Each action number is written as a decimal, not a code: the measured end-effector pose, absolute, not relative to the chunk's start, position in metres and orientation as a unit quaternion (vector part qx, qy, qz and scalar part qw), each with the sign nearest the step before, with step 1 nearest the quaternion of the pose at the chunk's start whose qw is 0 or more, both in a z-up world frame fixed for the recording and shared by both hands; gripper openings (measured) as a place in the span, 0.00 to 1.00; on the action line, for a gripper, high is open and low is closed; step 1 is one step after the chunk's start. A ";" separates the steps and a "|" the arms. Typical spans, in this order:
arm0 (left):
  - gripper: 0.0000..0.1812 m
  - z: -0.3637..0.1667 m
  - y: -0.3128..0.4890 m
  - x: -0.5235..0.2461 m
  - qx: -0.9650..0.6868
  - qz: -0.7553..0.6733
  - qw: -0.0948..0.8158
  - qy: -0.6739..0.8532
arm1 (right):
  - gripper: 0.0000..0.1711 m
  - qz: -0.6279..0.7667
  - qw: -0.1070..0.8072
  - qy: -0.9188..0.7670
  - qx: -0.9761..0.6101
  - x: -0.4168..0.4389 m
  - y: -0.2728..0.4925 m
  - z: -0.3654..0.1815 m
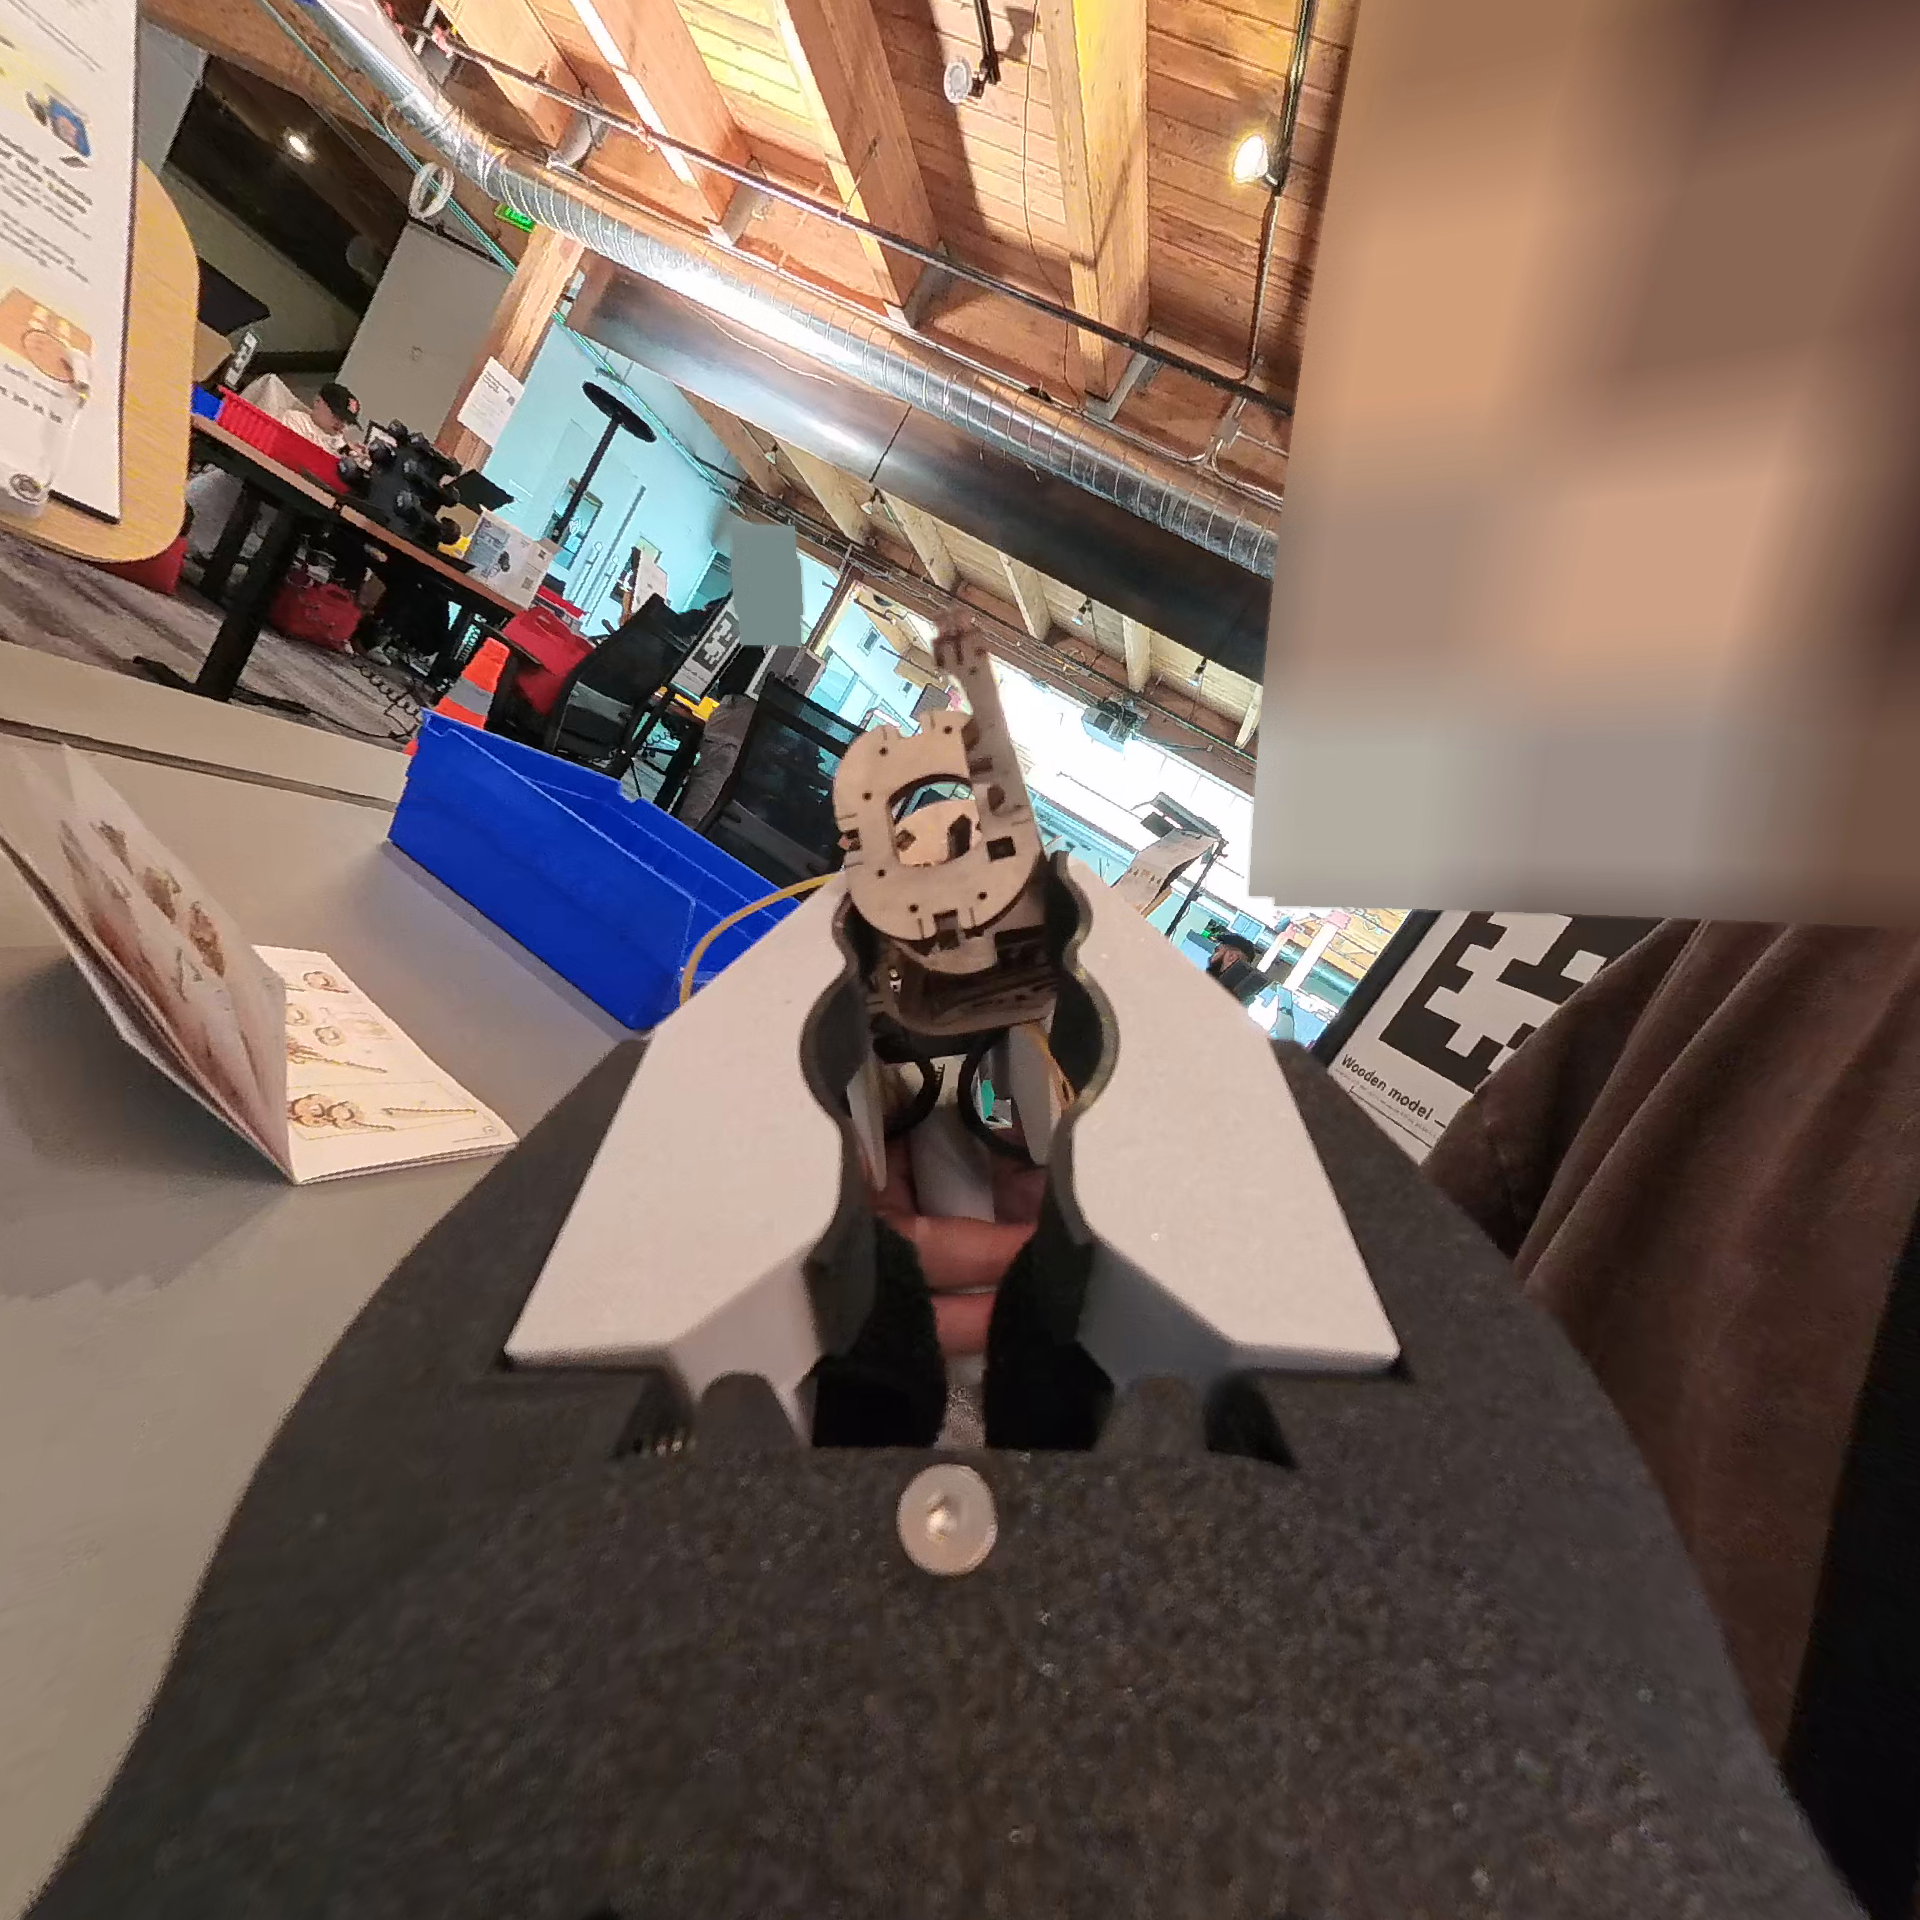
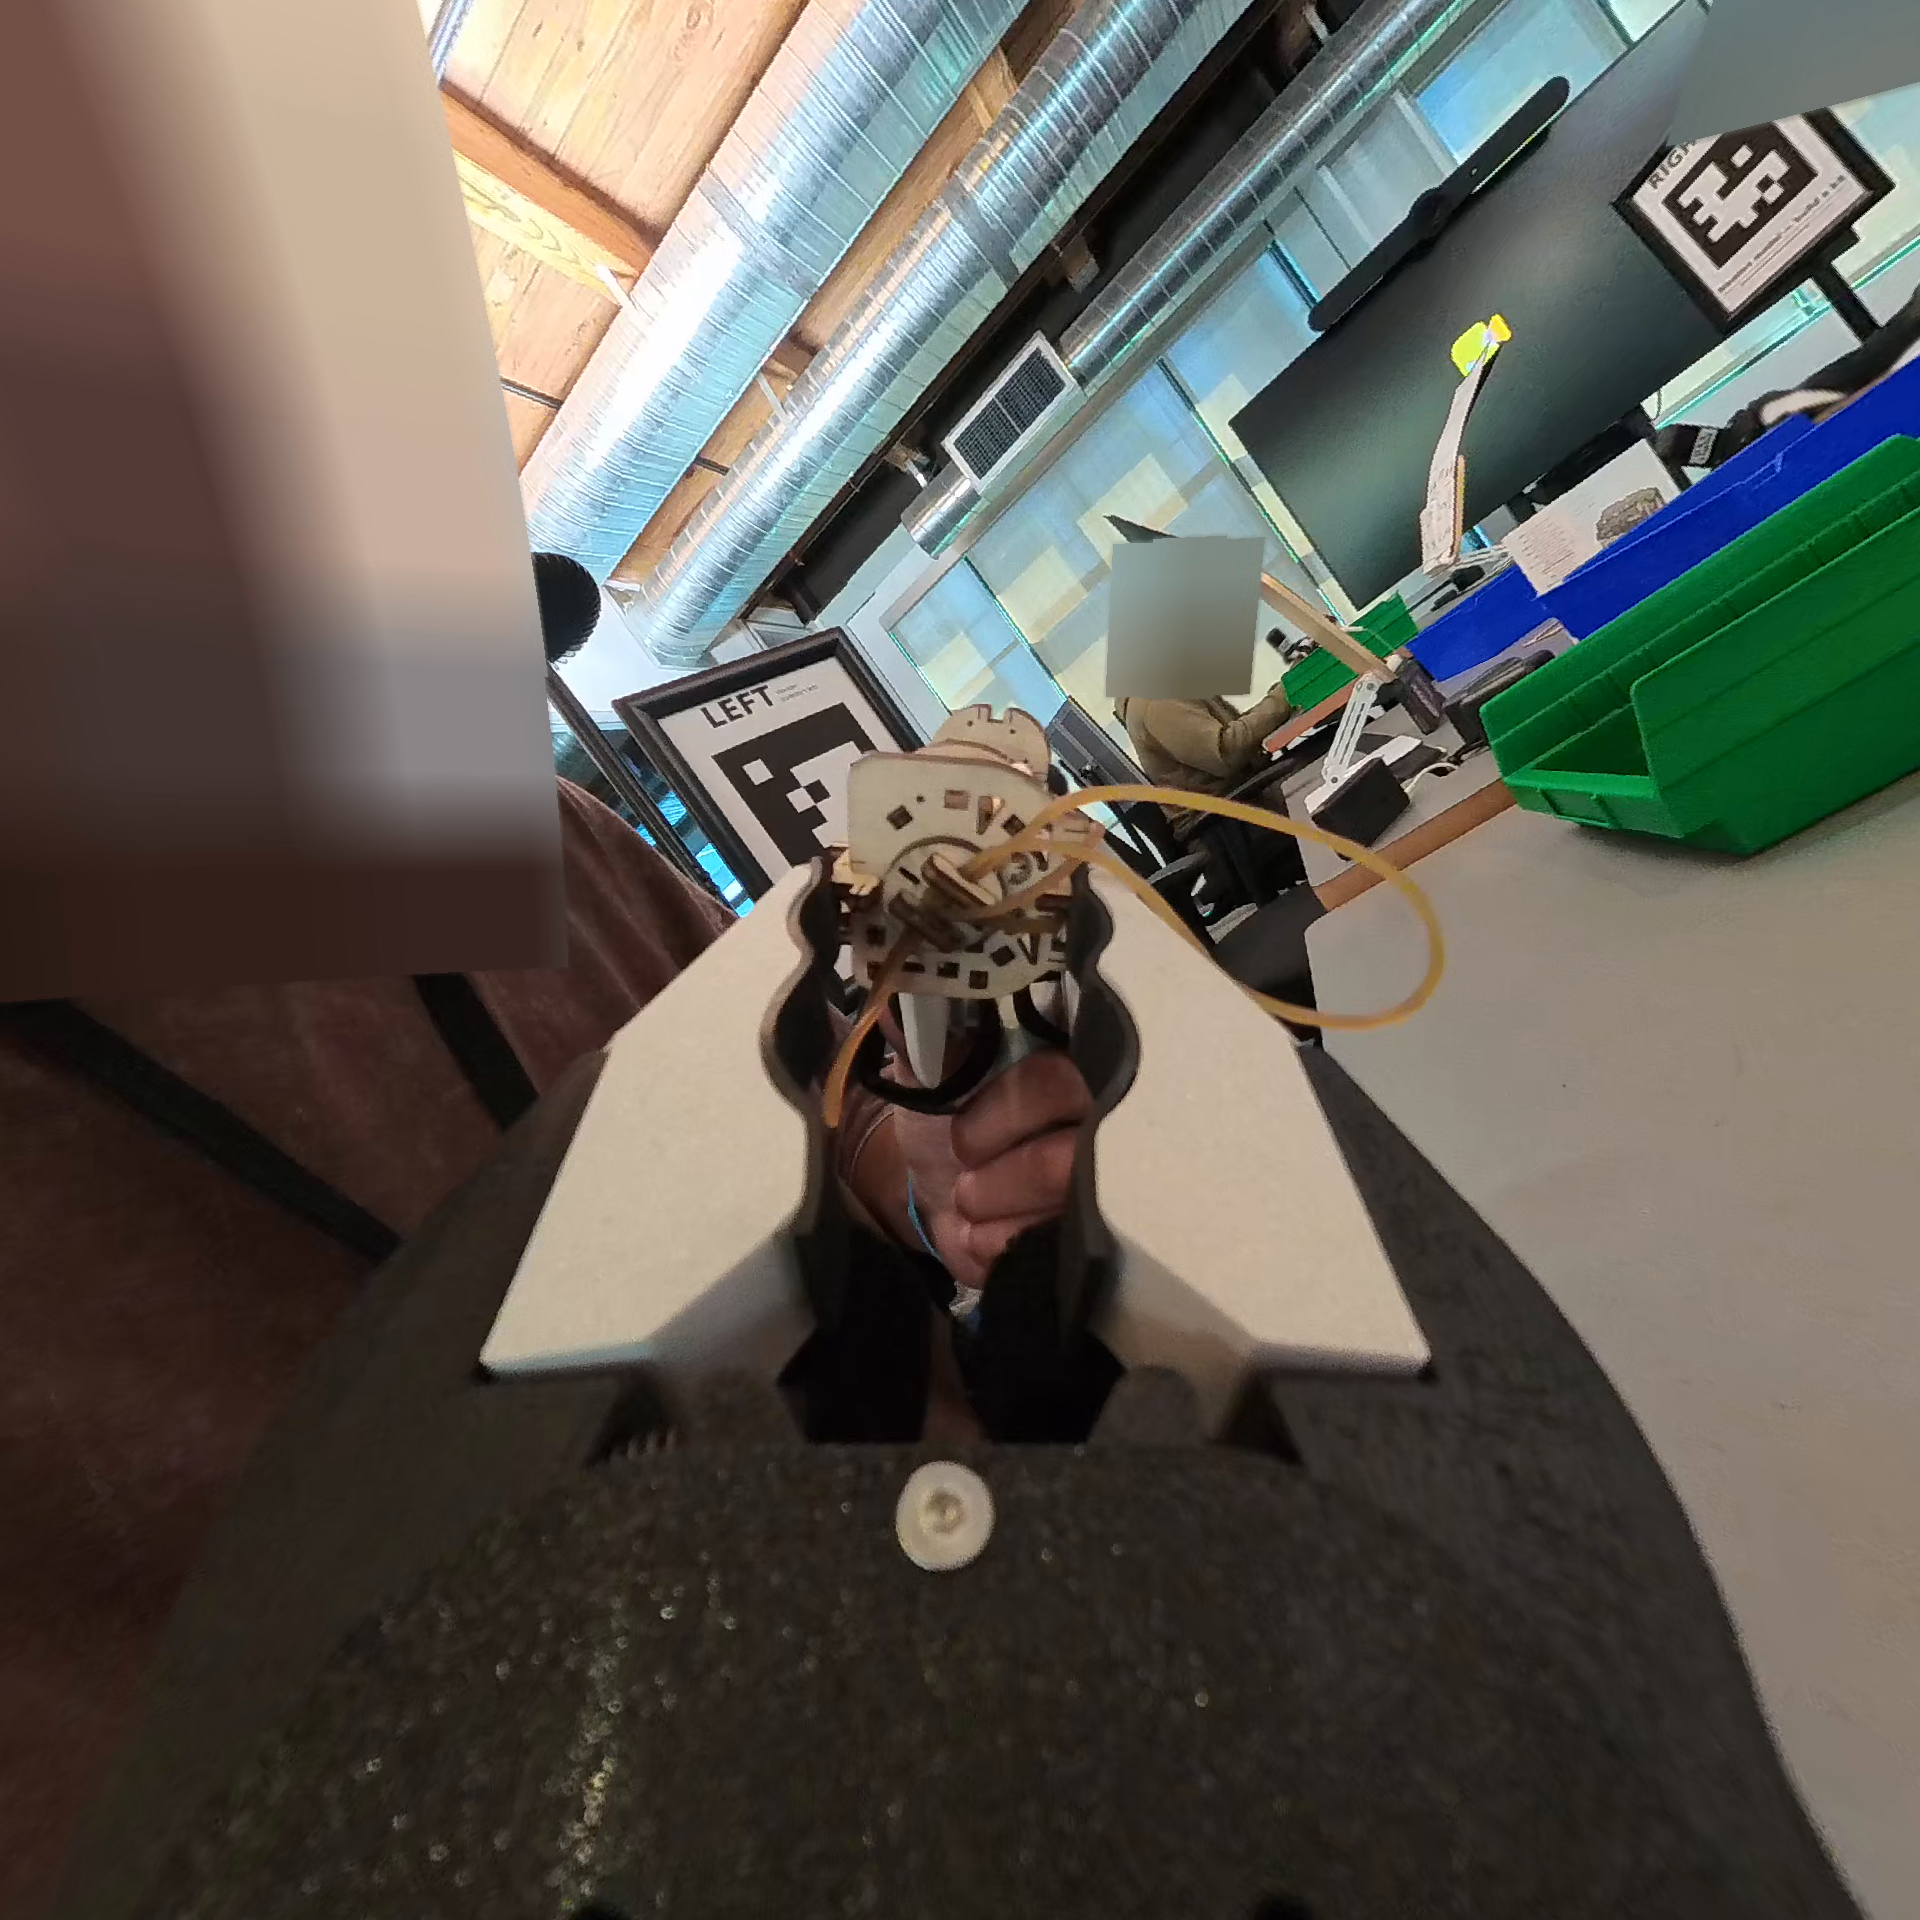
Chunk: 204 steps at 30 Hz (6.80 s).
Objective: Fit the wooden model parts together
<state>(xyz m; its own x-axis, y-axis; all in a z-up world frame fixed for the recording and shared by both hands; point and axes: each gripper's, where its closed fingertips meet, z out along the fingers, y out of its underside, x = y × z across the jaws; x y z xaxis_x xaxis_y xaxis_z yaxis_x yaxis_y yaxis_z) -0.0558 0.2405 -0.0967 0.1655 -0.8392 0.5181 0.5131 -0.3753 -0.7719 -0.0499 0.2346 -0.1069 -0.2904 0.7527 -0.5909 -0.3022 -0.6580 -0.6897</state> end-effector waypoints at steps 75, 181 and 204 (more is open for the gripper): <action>0.17 -0.099 0.245 -0.064 -0.546 -0.657 0.496 0.155 | 0.26 0.727 0.339 -0.257 -0.539 -0.048 0.240 -0.115; 0.18 -0.104 0.210 -0.038 -0.543 -0.522 0.567 0.335 | 0.31 0.691 0.378 -0.346 -0.509 -0.053 0.212 -0.117; 0.26 -0.124 0.225 -0.031 -0.582 -0.452 0.582 0.343 | 0.31 0.803 0.306 -0.157 -0.486 -0.047 0.239 -0.116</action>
